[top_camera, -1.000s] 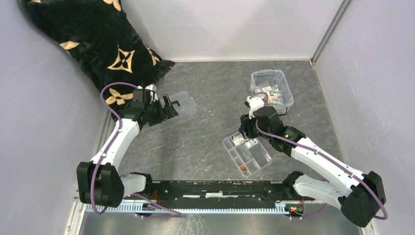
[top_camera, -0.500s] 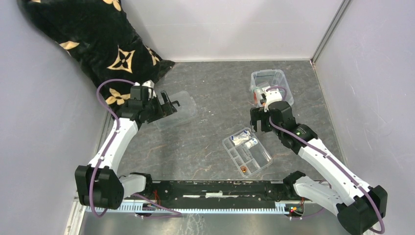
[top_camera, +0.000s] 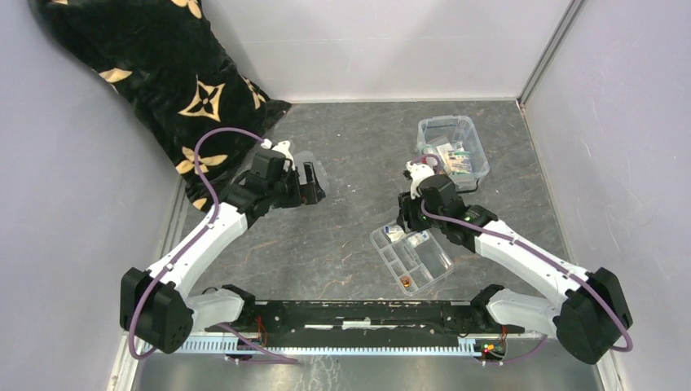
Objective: Organize the medicine kit
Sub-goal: Adjust the medical item in the medicine box compartment.
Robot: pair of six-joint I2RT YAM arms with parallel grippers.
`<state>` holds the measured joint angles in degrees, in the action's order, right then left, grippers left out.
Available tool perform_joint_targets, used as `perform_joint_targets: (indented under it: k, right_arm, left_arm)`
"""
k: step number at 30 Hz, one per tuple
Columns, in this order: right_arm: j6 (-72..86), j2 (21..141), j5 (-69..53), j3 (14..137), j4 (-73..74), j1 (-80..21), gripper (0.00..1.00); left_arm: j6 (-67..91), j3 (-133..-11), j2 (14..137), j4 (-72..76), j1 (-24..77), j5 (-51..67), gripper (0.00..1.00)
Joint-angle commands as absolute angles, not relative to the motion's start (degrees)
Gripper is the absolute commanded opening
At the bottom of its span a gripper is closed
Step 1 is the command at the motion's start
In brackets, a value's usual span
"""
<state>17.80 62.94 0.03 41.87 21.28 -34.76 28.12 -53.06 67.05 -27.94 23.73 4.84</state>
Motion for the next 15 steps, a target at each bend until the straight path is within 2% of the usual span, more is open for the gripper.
perform_joint_targets:
  k: [1, 15]
  right_arm:
    - [20.60, 65.67, 1.18, 40.34, 15.66, -37.53, 0.47]
    - [20.17, 73.15, 2.63, 38.85, 13.09, -38.48, 0.46]
  left_arm:
    - [31.66, -51.30, 68.83, -24.31, 24.52, 1.65, 1.00]
    - [30.33, -50.98, 69.45, -24.46, 24.62, 0.76, 1.00]
